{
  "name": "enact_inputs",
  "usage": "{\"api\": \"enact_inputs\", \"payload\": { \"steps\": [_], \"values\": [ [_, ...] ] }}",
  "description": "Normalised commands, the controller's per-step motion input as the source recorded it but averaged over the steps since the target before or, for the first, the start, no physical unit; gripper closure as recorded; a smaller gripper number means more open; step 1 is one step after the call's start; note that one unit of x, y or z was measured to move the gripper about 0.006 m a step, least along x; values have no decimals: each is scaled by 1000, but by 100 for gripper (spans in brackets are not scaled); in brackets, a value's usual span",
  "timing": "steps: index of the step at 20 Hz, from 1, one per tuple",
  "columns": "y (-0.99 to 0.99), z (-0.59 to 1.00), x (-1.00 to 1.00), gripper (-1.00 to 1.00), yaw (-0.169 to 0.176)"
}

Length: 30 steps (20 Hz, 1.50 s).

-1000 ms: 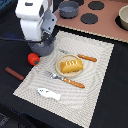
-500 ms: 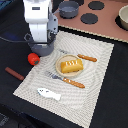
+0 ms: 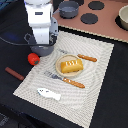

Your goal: Interact with the objects in diverse but meaningful ways.

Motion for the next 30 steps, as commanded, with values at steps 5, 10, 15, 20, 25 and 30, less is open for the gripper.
{"api": "enact_inputs", "payload": {
  "steps": [5,10,15,20,25,30],
  "values": [
    [8,-314,-67,-100,57],
    [0,-293,-111,-100,56],
    [0,-268,-84,-100,56],
    [3,-240,-65,-100,57],
    [0,-244,-93,100,55],
    [0,-246,-102,100,52]
  ]
}}
